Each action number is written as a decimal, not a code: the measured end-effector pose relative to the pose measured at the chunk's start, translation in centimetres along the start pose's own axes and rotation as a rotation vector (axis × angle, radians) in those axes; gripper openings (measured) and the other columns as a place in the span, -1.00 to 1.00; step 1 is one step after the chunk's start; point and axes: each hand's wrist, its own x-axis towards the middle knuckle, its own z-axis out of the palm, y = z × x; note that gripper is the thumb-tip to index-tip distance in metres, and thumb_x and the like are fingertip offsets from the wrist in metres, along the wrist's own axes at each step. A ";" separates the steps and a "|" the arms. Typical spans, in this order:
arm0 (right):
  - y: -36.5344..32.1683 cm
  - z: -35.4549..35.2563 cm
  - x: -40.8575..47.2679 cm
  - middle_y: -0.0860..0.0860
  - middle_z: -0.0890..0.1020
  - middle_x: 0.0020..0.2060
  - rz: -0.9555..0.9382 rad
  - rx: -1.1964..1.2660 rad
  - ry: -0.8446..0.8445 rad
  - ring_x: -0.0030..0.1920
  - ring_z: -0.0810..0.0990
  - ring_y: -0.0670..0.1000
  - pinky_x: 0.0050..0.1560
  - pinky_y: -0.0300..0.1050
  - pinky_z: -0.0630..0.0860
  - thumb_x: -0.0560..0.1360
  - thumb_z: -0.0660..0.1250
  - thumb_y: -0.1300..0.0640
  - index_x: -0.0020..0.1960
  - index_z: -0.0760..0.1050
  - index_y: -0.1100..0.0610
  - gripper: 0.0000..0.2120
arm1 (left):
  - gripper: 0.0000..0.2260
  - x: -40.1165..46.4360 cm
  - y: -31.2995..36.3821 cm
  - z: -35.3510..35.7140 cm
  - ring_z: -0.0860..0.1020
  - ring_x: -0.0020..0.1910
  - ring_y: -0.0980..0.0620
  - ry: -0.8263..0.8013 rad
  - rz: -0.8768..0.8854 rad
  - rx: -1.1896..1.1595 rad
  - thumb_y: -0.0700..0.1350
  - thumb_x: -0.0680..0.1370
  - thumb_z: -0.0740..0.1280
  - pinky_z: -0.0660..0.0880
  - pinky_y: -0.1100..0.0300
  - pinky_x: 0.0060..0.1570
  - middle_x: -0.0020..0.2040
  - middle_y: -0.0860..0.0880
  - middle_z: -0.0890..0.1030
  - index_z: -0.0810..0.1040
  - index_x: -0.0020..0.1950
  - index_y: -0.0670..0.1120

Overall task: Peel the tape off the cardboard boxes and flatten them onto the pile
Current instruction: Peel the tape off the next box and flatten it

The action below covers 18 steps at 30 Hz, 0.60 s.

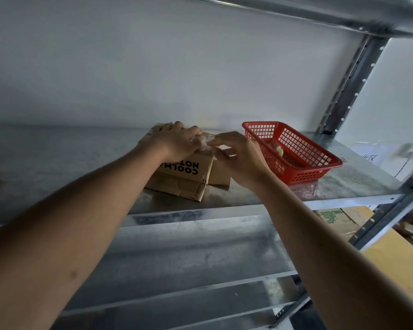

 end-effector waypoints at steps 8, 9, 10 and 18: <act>-0.4 0.1 0.7 -0.29 0.65 -0.39 0.154 0.010 -0.007 -0.27 0.70 -0.18 -0.19 -0.27 0.56 0.44 0.60 0.06 -0.08 0.75 -0.04 -0.92 | -0.46 -0.3 0.1 -0.2 0.22 0.58 -0.22 0.001 0.020 0.016 0.37 0.65 -0.14 0.14 -0.27 0.52 0.58 -0.11 0.29 0.23 0.58 0.25; -0.2 0.1 0.7 -0.28 0.66 -0.40 0.178 0.046 -0.014 -0.28 0.70 -0.20 -0.23 -0.31 0.53 0.43 0.60 0.08 -0.11 0.75 -0.06 -0.92 | -0.45 -0.3 0.1 -0.2 0.22 0.58 -0.22 0.003 0.026 0.021 0.37 0.65 -0.14 0.13 -0.27 0.53 0.59 -0.11 0.29 0.22 0.58 0.25; -0.1 0.1 0.8 -0.25 0.69 -0.38 0.201 0.082 -0.017 -0.28 0.70 -0.19 -0.21 -0.31 0.55 0.43 0.60 0.11 -0.12 0.74 -0.06 -0.91 | -0.45 -0.4 0.1 -0.3 0.22 0.58 -0.21 0.004 0.031 0.025 0.37 0.65 -0.14 0.12 -0.27 0.53 0.59 -0.10 0.29 0.21 0.59 0.24; 0.6 0.5 0.9 0.10 0.75 -0.25 0.408 0.427 0.036 -0.22 0.77 0.05 -0.06 0.04 0.73 0.51 0.50 0.34 -0.09 0.71 0.26 -0.98 | -0.45 -0.5 -0.5 -0.4 0.19 0.60 -0.18 -0.010 0.081 0.012 0.38 0.66 -0.12 0.09 -0.21 0.55 0.61 -0.06 0.26 0.19 0.62 0.26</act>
